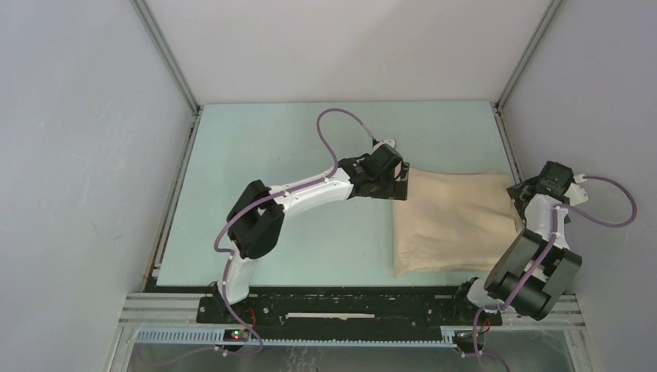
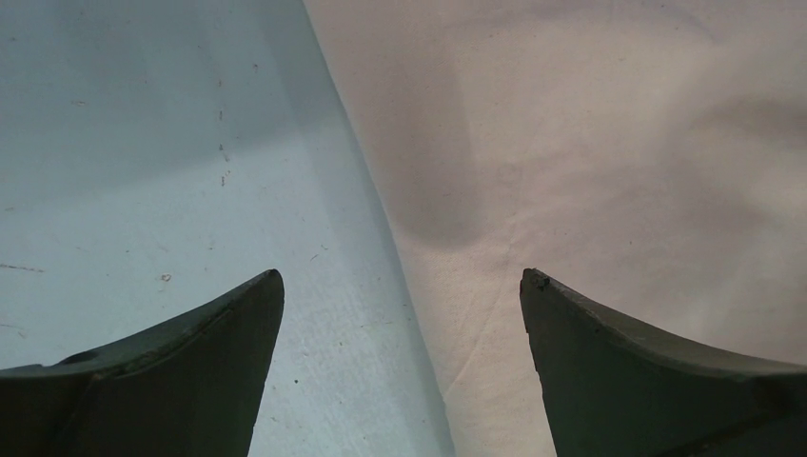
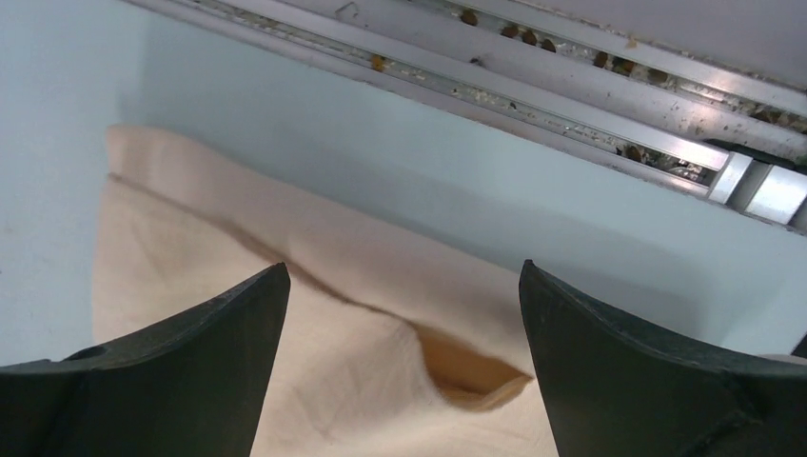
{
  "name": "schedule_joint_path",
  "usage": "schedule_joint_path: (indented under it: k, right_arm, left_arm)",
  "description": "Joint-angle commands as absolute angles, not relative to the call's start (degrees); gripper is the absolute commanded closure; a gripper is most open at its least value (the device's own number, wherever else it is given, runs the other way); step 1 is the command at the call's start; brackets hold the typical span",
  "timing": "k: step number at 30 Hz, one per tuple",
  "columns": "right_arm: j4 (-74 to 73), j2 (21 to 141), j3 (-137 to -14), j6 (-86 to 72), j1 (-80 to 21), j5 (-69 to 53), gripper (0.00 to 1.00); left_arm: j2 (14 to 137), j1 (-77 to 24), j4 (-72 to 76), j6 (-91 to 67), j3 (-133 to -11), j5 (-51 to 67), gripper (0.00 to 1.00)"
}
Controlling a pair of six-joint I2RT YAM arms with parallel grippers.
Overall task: Open and lay out the surgical kit
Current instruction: Move the surgical kit at the center of the board.
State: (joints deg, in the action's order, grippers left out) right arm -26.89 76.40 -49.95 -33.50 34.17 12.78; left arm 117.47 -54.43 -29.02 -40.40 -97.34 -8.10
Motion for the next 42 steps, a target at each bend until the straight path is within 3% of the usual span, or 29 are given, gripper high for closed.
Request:
schedule_joint_path:
  k: [1, 12, 24, 30, 34, 37, 42]
  right_arm:
    - [-24.0, 78.5, -48.6, -35.9, 38.4, 4.4, 0.0]
    - [-22.7, 77.7, -45.5, -36.6, 40.5, -6.7, 0.0]
    - [-23.2, 75.4, -44.5, -36.1, 40.5, -7.5, 0.0]
    - [-22.6, 76.0, -44.4, -36.2, 40.5, -8.6, 0.0]
    - [-22.1, 76.9, -44.4, -36.3, 40.5, -9.5, 0.0]
    - [-21.8, 77.1, -44.4, -36.4, 40.3, -10.1, 0.0]
    - [-21.4, 76.8, -44.5, -37.1, 39.5, -10.5, 0.0]
  left_arm:
    - [117.5, -55.1, -26.4, -38.9, -99.9, -6.5, 0.02]
    - [121.7, -56.0, -26.9, -41.6, -102.7, -6.3, 0.11]
    - [125.4, -56.3, -26.9, -46.0, -105.9, -4.4, 0.44]
    - [128.2, -57.1, -29.6, -46.3, -109.7, -5.9, 0.5]
    - [131.2, -57.8, -32.3, -46.3, -113.1, -6.6, 0.51]
    - [131.7, -58.2, -33.3, -46.4, -112.8, -8.0, 0.38]
    - [130.8, -58.3, -33.5, -46.5, -111.6, -10.0, 0.4]
